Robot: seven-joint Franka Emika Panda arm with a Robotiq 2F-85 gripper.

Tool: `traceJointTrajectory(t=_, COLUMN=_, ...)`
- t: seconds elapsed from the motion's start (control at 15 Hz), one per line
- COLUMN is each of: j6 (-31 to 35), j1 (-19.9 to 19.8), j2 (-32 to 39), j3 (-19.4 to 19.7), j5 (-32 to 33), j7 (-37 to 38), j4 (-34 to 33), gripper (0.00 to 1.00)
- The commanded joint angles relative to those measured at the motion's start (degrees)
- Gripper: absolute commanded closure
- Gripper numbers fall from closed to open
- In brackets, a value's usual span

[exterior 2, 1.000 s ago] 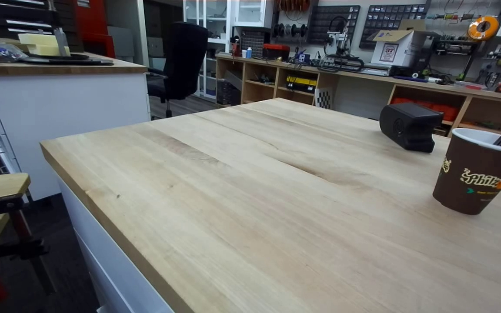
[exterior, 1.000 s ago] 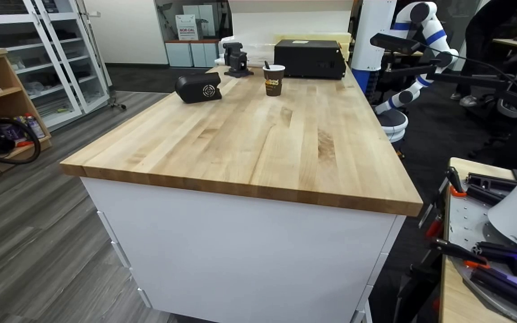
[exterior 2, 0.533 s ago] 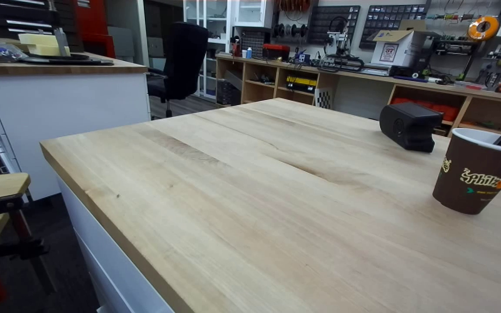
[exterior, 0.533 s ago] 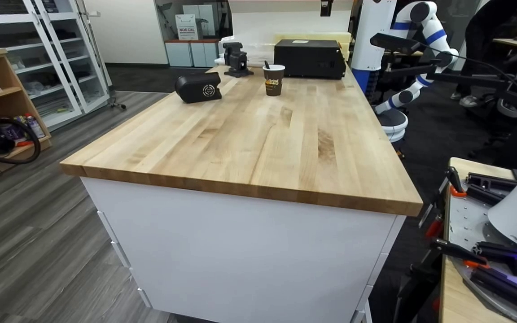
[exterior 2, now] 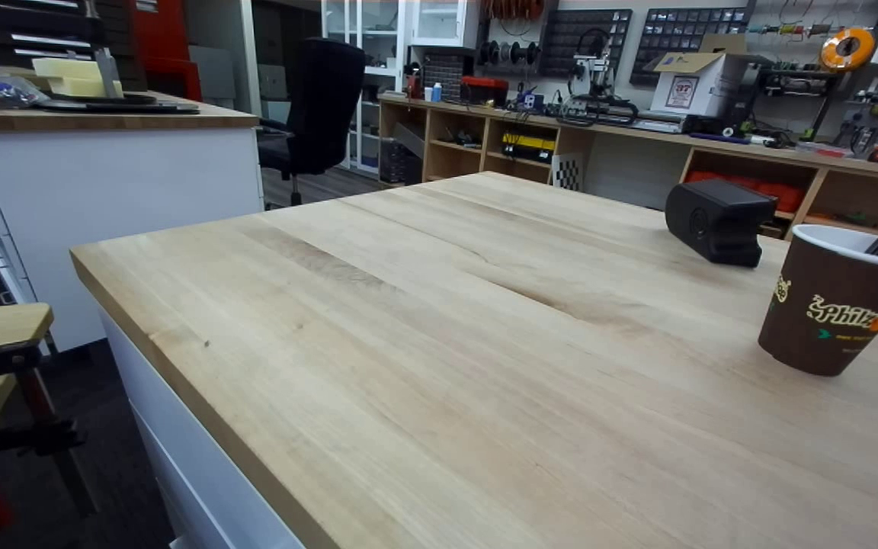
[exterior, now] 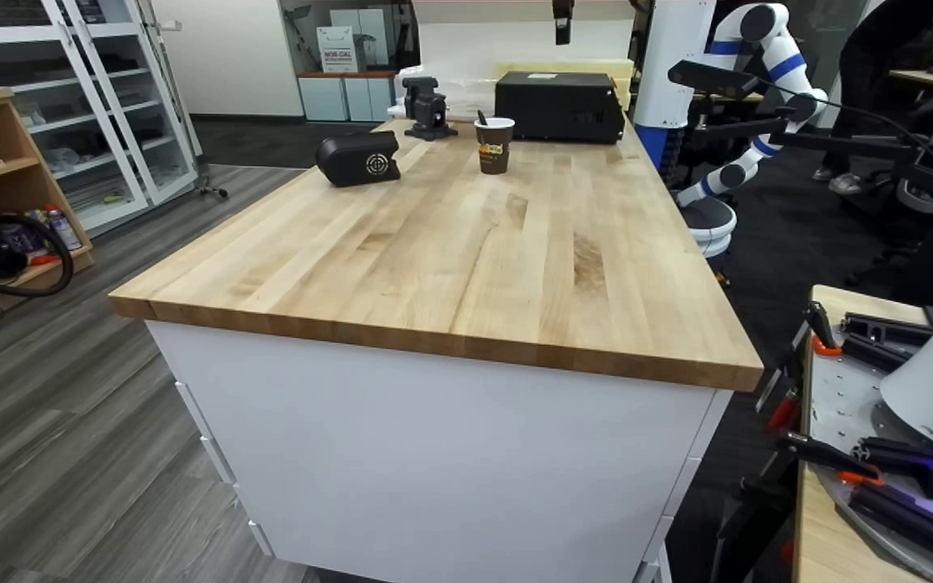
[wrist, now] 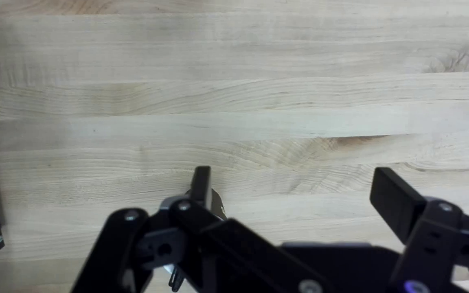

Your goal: Pick the cup and move it to the left on the table

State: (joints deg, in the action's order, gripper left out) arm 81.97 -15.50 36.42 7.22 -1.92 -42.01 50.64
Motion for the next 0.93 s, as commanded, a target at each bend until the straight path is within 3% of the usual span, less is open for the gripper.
traceJointTrajectory(t=0.0, j6=-3.64, j1=2.42, j2=4.14, j3=-0.51, j5=4.44, j7=-1.13, j4=-6.68, gripper=0.00)
traceJointTrajectory(t=0.33, j6=2.90, j1=4.47, j2=6.43, j3=-0.62, j5=5.96, j7=-0.01, j4=-8.19, gripper=0.00)
traceJointTrajectory(t=0.4, j6=1.30, j1=4.14, j2=5.04, j3=-0.99, j5=4.97, j7=-0.20, j4=-5.70, gripper=0.00)
traceJointTrajectory(t=0.67, j6=2.79, j1=4.36, j2=5.91, j3=-0.89, j5=5.27, j7=-0.20, j4=-6.61, gripper=0.00)
traceJointTrajectory(t=0.87, j6=10.08, j1=5.20, j2=6.40, j3=0.61, j5=7.92, j7=1.17, j4=-6.63, gripper=0.00)
